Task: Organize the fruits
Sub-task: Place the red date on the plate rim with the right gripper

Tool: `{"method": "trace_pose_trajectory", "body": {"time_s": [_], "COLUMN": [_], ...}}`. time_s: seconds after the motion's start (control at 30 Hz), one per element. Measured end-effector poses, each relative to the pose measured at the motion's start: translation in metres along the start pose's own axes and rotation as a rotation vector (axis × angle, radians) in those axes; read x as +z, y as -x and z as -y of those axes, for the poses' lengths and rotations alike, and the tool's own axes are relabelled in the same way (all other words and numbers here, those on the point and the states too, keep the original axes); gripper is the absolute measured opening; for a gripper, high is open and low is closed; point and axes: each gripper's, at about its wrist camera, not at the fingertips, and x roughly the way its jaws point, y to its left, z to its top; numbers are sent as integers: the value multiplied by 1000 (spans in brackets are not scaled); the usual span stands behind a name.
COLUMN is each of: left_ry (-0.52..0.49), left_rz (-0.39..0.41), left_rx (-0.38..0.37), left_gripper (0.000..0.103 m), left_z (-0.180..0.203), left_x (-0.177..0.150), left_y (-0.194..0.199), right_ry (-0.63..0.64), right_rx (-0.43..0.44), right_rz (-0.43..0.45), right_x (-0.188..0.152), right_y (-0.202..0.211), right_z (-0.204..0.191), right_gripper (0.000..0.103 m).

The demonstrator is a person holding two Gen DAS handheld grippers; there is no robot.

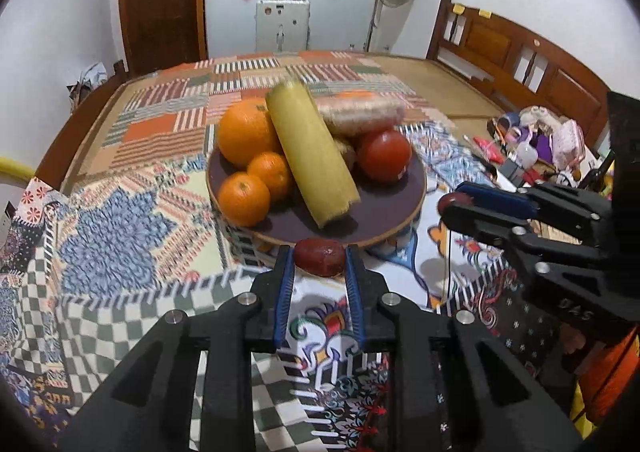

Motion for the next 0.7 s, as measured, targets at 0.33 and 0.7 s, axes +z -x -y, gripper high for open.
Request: {"method": "trace_pose_trajectory", "body": {"time_s": [0.33,0.7], "left_ry": [12,1], "left_rz": [3,-4], "left_rx": [22,19], "left_gripper": [25,29], "left_z": [-11,-9], "left_x": [12,10], "left_y": [-14,-25], "right_ry": [18,11], "right_rx": [-2,-4], "right_rz": [-49,-102], "right_x": [15,13], "right_y": [-31,-43], "right_z": [1,3], "right_gripper": [22,30]}}
